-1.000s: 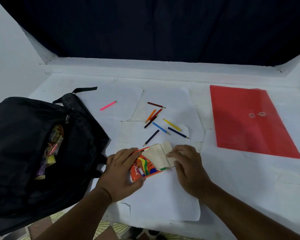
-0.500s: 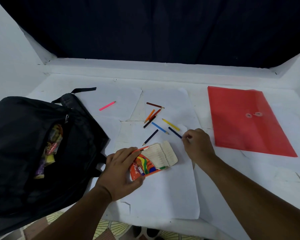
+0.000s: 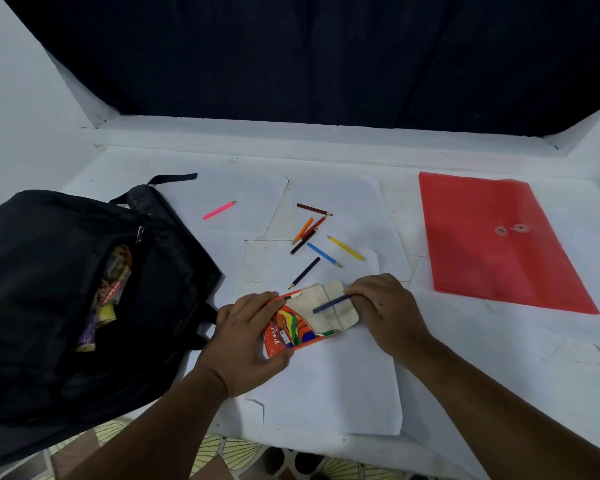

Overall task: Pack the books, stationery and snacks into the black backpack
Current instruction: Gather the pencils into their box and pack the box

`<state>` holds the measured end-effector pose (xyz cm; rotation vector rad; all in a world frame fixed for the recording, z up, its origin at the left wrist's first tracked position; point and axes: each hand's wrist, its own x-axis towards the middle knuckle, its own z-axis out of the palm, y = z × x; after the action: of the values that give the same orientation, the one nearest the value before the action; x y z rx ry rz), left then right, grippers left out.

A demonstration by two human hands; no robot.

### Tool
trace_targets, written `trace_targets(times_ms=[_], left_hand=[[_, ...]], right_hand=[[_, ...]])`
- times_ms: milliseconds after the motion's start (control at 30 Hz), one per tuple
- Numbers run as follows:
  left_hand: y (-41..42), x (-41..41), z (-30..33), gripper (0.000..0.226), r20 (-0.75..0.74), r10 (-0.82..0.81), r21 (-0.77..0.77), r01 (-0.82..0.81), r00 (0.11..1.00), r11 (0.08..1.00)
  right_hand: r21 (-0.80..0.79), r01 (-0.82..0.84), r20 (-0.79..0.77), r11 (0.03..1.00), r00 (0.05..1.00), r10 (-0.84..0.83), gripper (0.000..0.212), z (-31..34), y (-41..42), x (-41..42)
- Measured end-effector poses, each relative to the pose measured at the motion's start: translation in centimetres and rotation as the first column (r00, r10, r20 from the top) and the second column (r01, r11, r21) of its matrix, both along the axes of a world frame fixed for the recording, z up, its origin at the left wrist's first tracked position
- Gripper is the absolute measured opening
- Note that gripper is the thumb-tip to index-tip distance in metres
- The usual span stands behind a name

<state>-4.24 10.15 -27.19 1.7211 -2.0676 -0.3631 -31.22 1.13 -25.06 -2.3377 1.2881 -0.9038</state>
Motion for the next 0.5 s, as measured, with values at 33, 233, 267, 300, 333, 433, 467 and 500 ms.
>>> trace_targets(times_ms=[33,233,267,300,333,433,467,500], left_hand=[[0.0,0.0,0.0,0.078,-0.002,0.001,0.005,-0.001,1.000,1.000],[-0.1,0.1,-0.1,0.077,0.008,0.008,0.010,-0.008,1.000,1.000],[0.0,0.1,-0.1,0.077,0.012,0.009,0.010,-0.009,1.000,1.000],[0.0,0.0,-0.1,0.078,0.016,0.011,0.010,-0.011,1.000,1.000],[0.0,0.0,-0.1,0.079,0.019,0.014,0.009,-0.014,1.000,1.000],[0.0,-0.1,-0.1,0.082,0.026,0.023,0.016,-0.023,0.999,1.000],[-0.1,-0.1,-0.1,0.083,0.028,0.025,0.022,-0.025,0.999,0.999],[-0.1,-0.1,0.0,0.084,0.029,0.026,0.027,-0.026,0.999,0.999]], right_hand=[[-0.028,-0.033,-0.039,0.999,0.999,0.032,0.017,-0.4,0.0,0.2],[-0.073,-0.071,-0.169,0.995,0.984,0.058,0.013,-0.9,0.2,0.6],[-0.081,-0.096,-0.191,0.992,0.978,0.079,0.013,-0.8,0.3,0.7],[-0.086,-0.122,-0.207,0.989,0.973,0.102,0.014,-0.8,0.3,0.8],[-0.077,-0.139,-0.219,0.987,0.968,0.119,0.014,-0.7,0.4,0.9],[-0.060,-0.154,-0.233,0.986,0.963,0.136,0.016,-0.7,0.7,1.2],[-0.060,-0.158,-0.231,0.986,0.963,0.140,0.014,-0.7,0.8,1.4],[-0.060,-0.161,-0.227,0.985,0.963,0.144,0.015,-0.7,0.9,1.5]])
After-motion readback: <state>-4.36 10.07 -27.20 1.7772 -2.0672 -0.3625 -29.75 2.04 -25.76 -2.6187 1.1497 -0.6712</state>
